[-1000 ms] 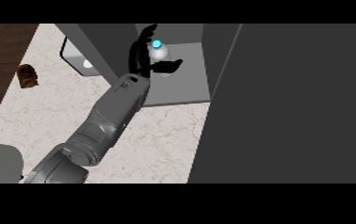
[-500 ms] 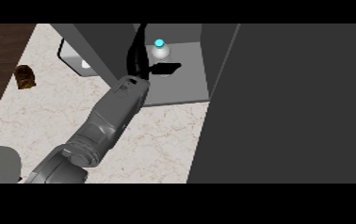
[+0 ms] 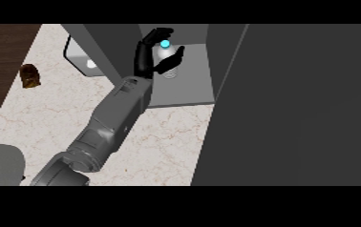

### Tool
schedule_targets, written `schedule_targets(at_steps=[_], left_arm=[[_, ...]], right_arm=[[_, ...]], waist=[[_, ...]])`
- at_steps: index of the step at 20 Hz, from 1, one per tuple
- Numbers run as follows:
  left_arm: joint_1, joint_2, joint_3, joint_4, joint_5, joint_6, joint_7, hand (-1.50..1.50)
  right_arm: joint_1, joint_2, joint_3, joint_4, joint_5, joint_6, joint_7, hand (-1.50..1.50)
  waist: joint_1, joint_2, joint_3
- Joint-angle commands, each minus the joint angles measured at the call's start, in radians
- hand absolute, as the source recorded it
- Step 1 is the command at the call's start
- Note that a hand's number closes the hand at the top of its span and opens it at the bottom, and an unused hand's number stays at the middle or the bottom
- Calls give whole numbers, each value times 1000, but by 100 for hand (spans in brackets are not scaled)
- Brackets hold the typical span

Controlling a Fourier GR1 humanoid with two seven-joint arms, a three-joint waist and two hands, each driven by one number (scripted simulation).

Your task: Pick up the bottled water, place it into the cabinet and close the cabinet

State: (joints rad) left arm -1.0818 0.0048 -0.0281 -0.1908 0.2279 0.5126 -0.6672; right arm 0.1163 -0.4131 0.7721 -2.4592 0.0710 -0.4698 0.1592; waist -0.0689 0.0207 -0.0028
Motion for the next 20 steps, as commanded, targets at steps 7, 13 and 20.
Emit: schedule_targets(at_steps=[7, 13, 20], left_arm=[[2, -5, 48, -81, 96, -306, -52, 150], [134, -5, -34, -166, 150, -495, -55, 150], [238, -5, -115, -405, 228, -528, 74, 150]], right_arm=[[51, -15, 58, -106, 70, -32, 45, -150], [0, -17, 0, -94, 96, -57, 112, -150], [83, -88, 4, -116, 81, -68, 53, -150]], waist=[[23, -16, 1], [59, -27, 1], [84, -41, 3]])
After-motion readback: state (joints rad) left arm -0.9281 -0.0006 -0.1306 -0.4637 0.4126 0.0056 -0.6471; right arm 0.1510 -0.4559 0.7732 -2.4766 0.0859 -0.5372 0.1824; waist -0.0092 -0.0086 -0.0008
